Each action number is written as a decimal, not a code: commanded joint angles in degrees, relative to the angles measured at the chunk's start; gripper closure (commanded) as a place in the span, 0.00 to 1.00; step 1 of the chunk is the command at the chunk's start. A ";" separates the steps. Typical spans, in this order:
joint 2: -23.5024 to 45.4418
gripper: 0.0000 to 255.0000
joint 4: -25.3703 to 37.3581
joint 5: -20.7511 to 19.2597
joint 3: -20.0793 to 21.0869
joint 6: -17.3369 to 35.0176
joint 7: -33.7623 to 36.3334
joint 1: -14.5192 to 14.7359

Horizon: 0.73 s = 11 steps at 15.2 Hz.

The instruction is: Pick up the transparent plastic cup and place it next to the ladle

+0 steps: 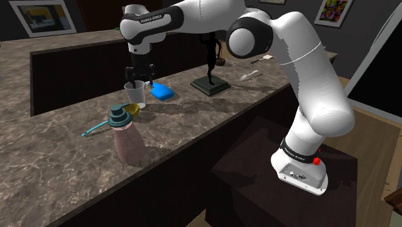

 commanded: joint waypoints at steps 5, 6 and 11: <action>-0.47 0.00 6.43 -0.28 -0.16 -6.88 0.54 -0.85; -0.46 0.00 6.43 -0.28 -0.17 -6.89 0.54 -0.85; -0.46 0.00 6.43 -0.28 -0.17 -6.89 0.54 -0.85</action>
